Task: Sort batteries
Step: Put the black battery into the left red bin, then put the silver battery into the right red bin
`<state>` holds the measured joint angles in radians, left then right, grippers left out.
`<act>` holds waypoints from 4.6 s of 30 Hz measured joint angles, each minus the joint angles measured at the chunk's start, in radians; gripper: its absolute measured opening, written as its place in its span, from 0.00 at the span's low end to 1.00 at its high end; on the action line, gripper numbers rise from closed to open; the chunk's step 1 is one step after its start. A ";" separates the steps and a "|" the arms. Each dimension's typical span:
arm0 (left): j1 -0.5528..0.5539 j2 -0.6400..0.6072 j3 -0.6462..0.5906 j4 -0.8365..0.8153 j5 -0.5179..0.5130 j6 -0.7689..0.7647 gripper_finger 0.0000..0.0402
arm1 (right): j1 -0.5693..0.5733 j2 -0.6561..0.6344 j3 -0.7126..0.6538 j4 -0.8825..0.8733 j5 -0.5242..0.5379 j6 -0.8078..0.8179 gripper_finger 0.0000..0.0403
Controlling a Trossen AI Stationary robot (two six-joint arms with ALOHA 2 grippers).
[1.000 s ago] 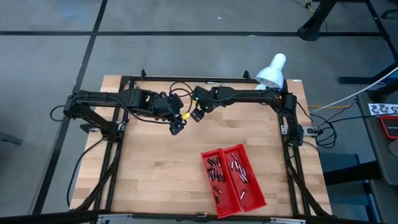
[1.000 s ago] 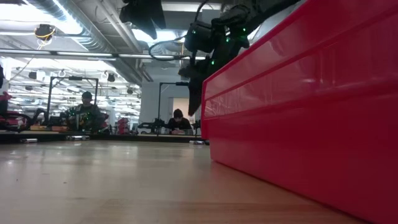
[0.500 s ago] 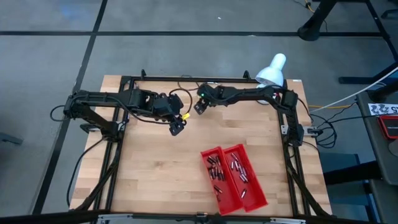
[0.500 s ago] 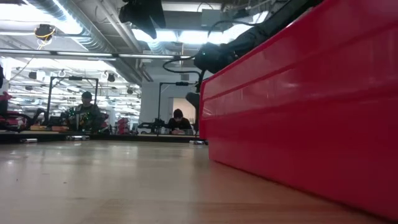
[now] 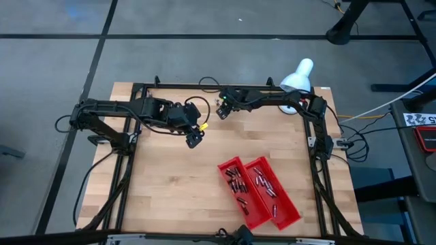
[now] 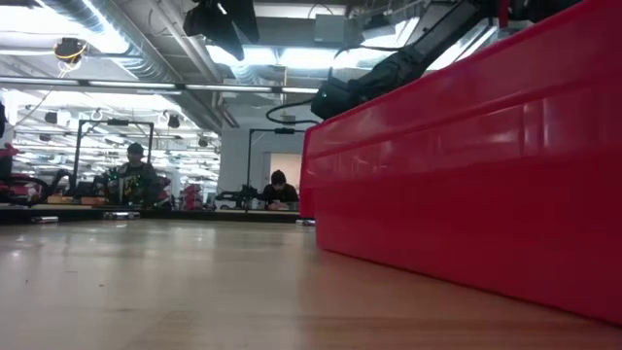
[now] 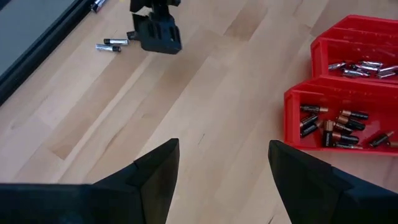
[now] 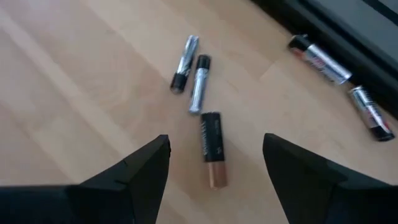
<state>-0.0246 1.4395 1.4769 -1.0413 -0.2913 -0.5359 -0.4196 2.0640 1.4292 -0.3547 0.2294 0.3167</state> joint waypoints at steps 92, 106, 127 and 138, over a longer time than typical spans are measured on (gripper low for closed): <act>-0.061 -0.035 -0.334 0.539 0.096 0.062 0.59 | 0.461 -0.539 -0.014 -0.506 -0.336 0.134 0.08; -0.041 -0.035 -0.376 0.539 0.093 -0.154 0.59 | 0.634 -0.538 -0.223 -0.343 -0.379 0.327 0.08; -0.156 -0.035 -0.376 0.528 0.151 -0.036 0.59 | 0.779 -0.475 -0.222 -0.254 -0.257 0.866 0.29; -0.228 -0.035 -0.376 0.527 0.147 -0.075 0.59 | 0.779 -0.478 -0.177 -0.256 -0.178 0.845 0.42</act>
<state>-0.2524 1.4044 1.1011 -0.5140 -0.1443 -0.6109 0.3595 1.5856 1.2520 -0.6108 0.0510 1.1619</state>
